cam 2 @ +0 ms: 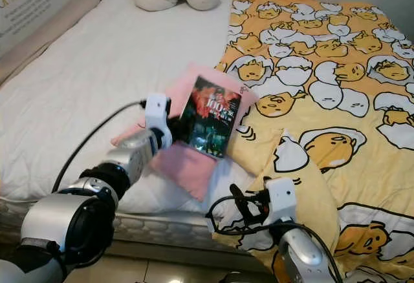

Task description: Clean up the room

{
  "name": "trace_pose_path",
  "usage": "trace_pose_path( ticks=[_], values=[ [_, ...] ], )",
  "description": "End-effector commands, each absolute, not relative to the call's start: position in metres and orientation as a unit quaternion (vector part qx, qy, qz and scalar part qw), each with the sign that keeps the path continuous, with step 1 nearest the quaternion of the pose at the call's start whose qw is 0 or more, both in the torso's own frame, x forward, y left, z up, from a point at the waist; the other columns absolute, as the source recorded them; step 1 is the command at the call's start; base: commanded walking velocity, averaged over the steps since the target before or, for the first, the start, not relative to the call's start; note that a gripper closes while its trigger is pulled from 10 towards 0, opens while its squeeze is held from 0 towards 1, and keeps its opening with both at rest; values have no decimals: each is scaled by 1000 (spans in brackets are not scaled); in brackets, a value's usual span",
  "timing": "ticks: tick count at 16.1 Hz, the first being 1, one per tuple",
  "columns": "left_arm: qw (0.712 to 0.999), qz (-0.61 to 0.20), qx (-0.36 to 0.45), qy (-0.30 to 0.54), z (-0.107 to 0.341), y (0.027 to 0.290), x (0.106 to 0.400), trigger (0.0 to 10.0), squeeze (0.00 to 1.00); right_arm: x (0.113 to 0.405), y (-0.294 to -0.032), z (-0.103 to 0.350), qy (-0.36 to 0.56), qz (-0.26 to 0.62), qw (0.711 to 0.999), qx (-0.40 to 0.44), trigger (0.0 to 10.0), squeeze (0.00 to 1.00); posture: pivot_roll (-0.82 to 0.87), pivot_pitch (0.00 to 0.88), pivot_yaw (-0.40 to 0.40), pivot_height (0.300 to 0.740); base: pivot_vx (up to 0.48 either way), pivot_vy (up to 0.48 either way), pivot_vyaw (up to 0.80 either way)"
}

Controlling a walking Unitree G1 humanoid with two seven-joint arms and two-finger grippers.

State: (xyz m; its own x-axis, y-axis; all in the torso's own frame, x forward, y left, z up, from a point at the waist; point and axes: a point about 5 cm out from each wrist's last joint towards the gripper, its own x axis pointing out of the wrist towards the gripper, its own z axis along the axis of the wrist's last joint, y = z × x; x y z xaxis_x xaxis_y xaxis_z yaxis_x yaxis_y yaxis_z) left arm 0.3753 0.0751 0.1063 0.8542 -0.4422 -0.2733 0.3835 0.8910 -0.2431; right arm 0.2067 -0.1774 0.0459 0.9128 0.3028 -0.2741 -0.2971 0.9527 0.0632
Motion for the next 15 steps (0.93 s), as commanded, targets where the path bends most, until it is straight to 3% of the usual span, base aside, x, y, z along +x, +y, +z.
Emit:
trace_pose_path(
  ticks=[1, 3, 7, 9, 10, 11, 15],
  values=[
    [962, -216, -101, 131, 124, 79, 384, 0, 0, 209, -175, 45, 143, 159, 977, 7, 10000, 0, -244, 0, 45, 740, 0, 0, 0],
    [967, -204, -118, 99, 138, 88, 390, 0, 0, 213, -172, 45, 142, 164, 976, 7, 10000, 0, -227, 0, 42, 740, 0, 0, 0],
    [984, -151, -94, 13, 158, 133, 396, 0, 0, 227, -176, 59, 95, 138, 986, 6, 10000, 0, -206, 0, 47, 740, 0, 0, 0],
    [984, -127, -119, -27, 166, 147, 395, 0, 0, 235, -178, 65, 79, 126, 989, 6, 10000, 0, -183, 0, 49, 740, 0, 0, 0],
    [986, -123, -92, -61, 175, 148, 392, 3608, 0, 240, -176, 68, 70, 122, 990, 8, 10000, 0, -164, 0, 45, 740, 0, 0, 0],
    [988, -120, -50, -85, 182, 146, 390, 10000, 0, 244, -174, 70, 62, 120, 991, 10, 10000, 0, -154, 0, 42, 740, 0, 0, 0],
    [985, -153, -4, -81, 177, 134, 388, 10000, 0, 261, -172, 82, 20, 87, 996, 8, 10000, 0, -120, 0, 40, 740, 0, 355, 0]
  ],
)
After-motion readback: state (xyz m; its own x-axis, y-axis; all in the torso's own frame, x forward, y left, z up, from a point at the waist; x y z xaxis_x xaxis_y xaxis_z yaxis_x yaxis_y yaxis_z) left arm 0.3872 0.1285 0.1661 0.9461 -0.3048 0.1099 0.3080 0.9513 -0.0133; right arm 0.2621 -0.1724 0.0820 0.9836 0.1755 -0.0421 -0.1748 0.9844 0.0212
